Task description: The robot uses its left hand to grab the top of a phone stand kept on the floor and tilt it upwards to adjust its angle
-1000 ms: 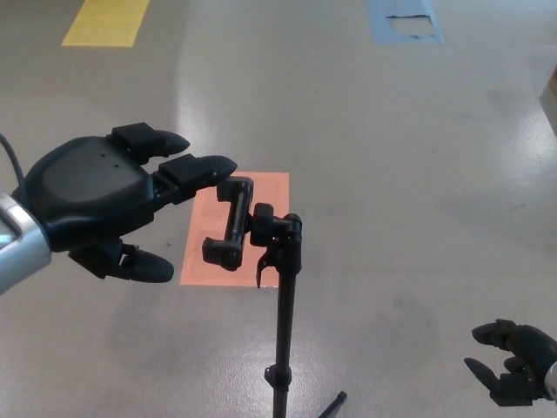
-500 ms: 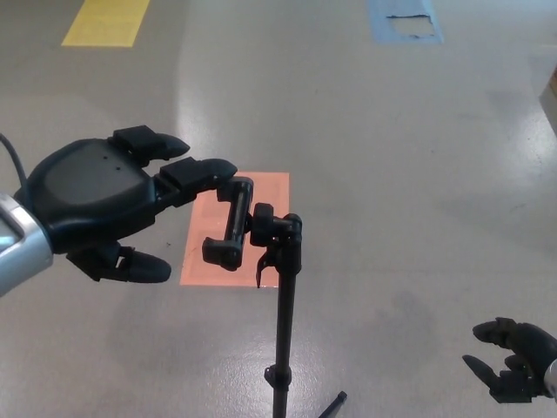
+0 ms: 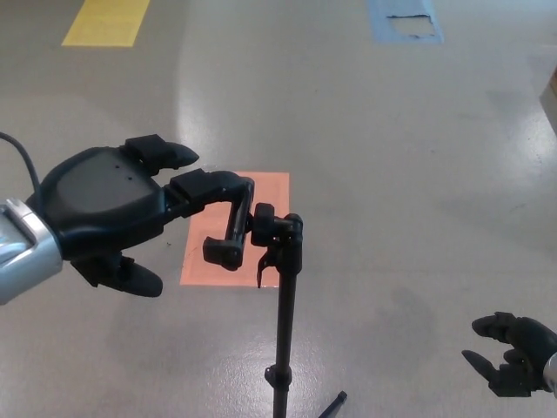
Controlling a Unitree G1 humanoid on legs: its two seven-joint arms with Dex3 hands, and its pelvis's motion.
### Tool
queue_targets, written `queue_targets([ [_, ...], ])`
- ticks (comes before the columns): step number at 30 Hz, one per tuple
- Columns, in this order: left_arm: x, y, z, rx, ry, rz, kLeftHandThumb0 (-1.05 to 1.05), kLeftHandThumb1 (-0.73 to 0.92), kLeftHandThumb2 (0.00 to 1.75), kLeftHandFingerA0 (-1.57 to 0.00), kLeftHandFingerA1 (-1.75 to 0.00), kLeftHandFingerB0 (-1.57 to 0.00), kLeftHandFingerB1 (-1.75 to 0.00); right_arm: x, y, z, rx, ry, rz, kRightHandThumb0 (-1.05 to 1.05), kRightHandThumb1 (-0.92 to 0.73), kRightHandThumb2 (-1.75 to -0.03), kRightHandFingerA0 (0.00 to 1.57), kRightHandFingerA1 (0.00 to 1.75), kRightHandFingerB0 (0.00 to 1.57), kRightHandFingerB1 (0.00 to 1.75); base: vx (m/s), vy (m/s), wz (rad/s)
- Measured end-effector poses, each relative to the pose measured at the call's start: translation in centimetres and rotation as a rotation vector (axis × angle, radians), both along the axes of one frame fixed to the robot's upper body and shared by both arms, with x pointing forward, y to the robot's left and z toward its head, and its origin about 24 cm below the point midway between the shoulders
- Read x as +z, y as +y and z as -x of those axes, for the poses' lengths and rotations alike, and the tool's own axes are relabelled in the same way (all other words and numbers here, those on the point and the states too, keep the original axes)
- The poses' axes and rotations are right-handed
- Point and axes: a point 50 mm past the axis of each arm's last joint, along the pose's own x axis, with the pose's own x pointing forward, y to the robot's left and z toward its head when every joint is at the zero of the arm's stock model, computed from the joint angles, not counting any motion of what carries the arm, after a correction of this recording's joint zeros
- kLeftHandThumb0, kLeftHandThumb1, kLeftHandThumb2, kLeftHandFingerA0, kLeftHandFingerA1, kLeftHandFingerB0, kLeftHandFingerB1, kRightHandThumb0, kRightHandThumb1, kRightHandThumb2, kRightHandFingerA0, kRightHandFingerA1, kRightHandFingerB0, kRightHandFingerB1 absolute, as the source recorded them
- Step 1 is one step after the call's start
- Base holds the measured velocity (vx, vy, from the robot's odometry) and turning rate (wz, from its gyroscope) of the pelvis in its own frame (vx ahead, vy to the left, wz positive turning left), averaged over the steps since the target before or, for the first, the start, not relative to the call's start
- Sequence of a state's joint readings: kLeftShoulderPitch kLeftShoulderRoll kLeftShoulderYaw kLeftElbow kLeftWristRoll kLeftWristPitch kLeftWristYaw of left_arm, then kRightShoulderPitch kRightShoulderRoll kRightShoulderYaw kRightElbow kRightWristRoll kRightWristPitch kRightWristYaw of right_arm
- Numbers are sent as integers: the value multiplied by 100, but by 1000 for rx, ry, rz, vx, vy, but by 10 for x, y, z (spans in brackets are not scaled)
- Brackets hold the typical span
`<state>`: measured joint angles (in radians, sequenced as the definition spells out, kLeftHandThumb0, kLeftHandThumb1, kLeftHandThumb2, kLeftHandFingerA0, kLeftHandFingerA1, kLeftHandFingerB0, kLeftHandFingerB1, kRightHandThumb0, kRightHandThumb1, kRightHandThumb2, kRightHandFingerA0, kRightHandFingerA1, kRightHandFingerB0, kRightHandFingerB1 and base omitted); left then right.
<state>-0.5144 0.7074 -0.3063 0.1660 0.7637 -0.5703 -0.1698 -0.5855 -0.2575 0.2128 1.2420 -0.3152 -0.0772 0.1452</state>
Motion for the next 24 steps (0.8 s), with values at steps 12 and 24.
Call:
queue_targets([
  [12, -3, 0, -2, 2, 1, -17, -80, 47, 88, -11, -26, 0, -14, 2, 0, -2, -5, -5, -6, -63, -84, -66, 11, 25, 14, 24, 0, 0, 0],
  [24, -2, 0, -5, 6, -4, -22, -81, 48, 90, -7, -24, -1, -15, 3, 0, -3, -4, -6, -9, -79, -68, -95, 0, 38, 9, 35, 0, 0, 0],
])
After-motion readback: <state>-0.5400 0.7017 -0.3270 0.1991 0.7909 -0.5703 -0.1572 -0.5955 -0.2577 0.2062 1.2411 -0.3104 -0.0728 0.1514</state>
